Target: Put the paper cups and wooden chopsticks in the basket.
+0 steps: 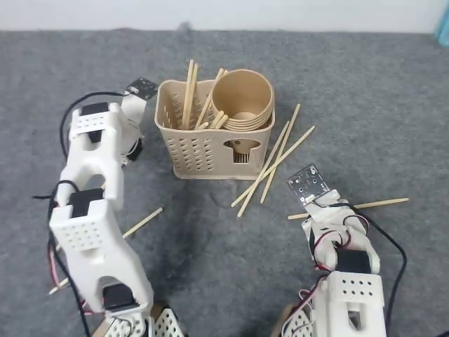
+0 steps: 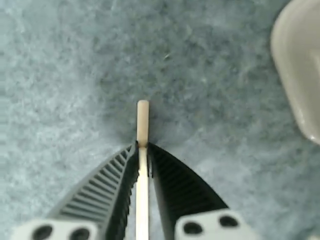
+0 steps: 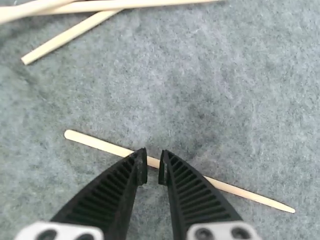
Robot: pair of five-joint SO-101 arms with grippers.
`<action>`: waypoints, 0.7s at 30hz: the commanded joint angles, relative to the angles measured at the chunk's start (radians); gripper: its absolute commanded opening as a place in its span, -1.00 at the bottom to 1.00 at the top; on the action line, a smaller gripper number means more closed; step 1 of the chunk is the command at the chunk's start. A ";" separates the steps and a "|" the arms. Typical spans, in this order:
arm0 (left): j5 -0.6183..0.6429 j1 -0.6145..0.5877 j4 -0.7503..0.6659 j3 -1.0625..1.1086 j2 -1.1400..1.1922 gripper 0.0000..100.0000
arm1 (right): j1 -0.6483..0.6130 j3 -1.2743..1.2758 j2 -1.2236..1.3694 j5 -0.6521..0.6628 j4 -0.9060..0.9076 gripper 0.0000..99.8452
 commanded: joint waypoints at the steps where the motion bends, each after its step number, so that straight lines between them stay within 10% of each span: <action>1: -0.002 -0.038 0.040 -0.038 -0.104 -0.97 | 0.013 -0.006 -0.021 -0.009 -0.016 -0.89; 21: 0.388 -0.054 0.160 -0.030 -0.790 -0.97 | 0.010 -0.006 -0.021 -0.011 -0.019 -0.89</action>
